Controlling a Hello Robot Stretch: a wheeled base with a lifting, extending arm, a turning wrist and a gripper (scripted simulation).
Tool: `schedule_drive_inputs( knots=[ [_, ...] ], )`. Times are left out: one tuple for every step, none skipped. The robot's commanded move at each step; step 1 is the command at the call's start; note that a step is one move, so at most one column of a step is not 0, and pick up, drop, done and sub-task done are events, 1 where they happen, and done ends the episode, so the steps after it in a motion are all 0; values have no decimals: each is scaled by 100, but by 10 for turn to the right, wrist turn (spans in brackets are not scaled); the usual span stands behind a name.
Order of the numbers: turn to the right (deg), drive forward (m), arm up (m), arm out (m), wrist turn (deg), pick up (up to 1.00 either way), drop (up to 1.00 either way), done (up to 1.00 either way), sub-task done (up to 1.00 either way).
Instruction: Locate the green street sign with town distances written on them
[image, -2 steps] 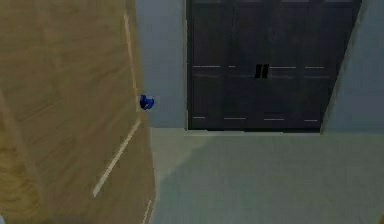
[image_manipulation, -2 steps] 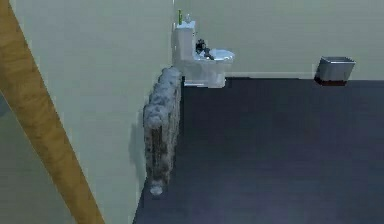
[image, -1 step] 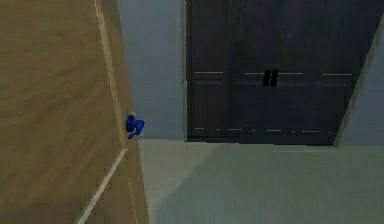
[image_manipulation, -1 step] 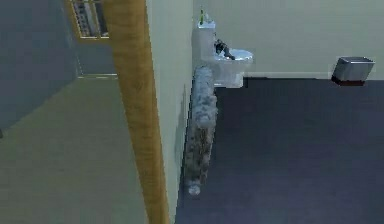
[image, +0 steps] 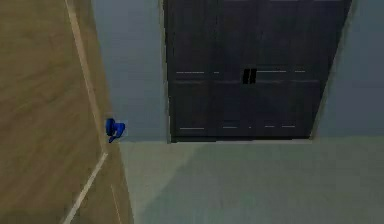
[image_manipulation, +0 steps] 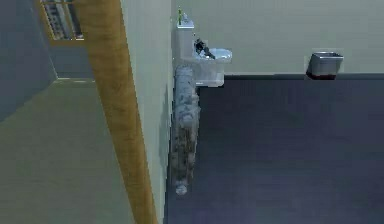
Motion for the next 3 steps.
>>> schedule_drive_inputs(
  knots=[
    [0, 100, 0, 0, 0, 0, 0, 0, 0],
    [30, 0, 0, 0, 0, 0, 0, 0, 0],
    [450, 0, 0, 0, 0, 0, 0, 0, 0]
  ],
)
